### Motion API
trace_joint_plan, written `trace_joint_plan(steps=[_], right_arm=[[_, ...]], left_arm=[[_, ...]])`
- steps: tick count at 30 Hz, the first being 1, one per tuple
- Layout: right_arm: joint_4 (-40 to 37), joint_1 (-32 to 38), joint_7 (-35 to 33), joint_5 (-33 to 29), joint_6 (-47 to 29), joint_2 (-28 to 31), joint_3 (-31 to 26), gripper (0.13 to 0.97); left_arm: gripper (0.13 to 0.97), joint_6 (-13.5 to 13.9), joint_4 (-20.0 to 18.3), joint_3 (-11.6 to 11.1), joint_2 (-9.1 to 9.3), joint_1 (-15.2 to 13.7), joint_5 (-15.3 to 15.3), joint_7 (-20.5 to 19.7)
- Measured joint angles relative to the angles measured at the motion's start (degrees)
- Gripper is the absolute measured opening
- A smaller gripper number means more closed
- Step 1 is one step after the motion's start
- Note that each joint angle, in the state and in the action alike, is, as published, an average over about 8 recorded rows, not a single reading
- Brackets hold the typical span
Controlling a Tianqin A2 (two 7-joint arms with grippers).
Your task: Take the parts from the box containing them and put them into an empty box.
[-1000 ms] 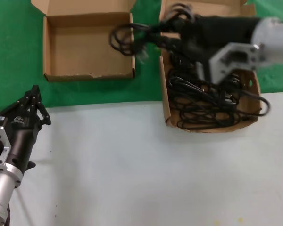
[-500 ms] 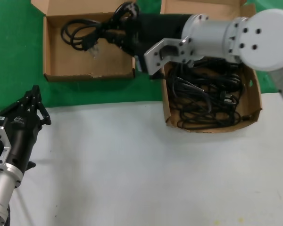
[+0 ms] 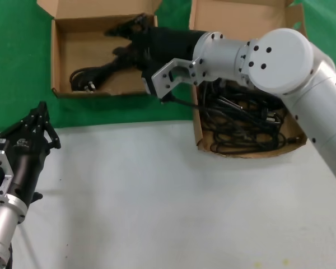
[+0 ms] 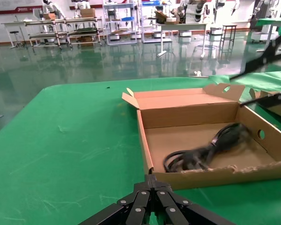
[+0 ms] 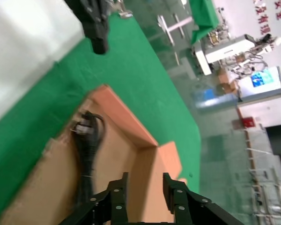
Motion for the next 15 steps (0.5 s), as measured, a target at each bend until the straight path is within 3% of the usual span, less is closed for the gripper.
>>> trace_joint_plan(steps=[5,9,15], right_arm=[[6.54,-1.51,4.18,-3.16,0.81,2.58,1.13,0.358],[15.48,-4.57,9.27,-6.14,0.16,6.49,3.36,0.358],[28.95,-11.27,15.79,-9.02,0.04,12.47,8.23,0.490]], left_arm=[[0.145,0.00,0.00,0.00,0.00,0.00,0.00,0.00],[0.145,0.00,0.00,0.00,0.00,0.00,0.00,0.00],[0.145,0.00,0.00,0.00,0.00,0.00,0.00,0.00]])
